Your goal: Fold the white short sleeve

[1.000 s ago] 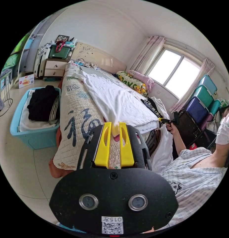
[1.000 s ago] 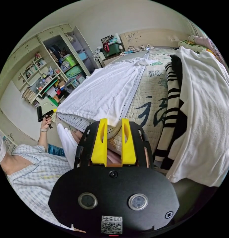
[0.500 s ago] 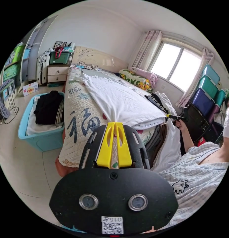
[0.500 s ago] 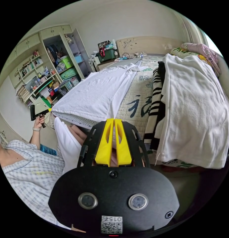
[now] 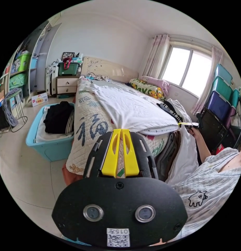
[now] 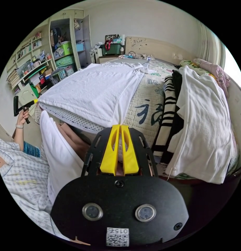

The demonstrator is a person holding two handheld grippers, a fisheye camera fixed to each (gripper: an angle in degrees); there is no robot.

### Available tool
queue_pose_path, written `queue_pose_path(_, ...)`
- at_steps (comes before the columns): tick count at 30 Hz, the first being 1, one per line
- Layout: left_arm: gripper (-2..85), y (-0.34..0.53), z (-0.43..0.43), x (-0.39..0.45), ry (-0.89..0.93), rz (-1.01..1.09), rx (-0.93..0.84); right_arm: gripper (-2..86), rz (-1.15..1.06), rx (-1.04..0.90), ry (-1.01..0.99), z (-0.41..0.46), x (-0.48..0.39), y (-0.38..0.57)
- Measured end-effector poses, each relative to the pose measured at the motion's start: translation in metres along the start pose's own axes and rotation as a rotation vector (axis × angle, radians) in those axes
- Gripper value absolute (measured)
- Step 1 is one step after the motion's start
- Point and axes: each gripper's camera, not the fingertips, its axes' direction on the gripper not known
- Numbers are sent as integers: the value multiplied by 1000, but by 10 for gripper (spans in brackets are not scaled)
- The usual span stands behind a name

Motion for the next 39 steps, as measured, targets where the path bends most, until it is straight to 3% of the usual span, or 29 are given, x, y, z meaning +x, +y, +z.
queue_pose_path(17, 21, -50, -65, -9, -119, 44, 28, 14, -44, 50, 103, -8, -21, -40)
queue_pose_path(21, 99, -57, -96, -17, -248, 6, 76, 69, 109, 56, 47, -50, 15, -66)
queue_pose_path(24, 115, -61, -137, -22, -312, 39, 170, 89, 189, 238, -127, -113, 63, -74)
queue_pose_path(30, 134, -120, -187, -18, -331, 36, 545, 115, 249, 598, -1, -202, 113, -132)
queue_pose_path(35, 108, -221, -119, 25, -213, 181, 705, 121, 232, 632, -158, -196, 156, -255)
queue_pose_path(39, 88, -351, 6, 59, -25, 299, 495, 134, 380, 529, -275, -151, 224, -384)
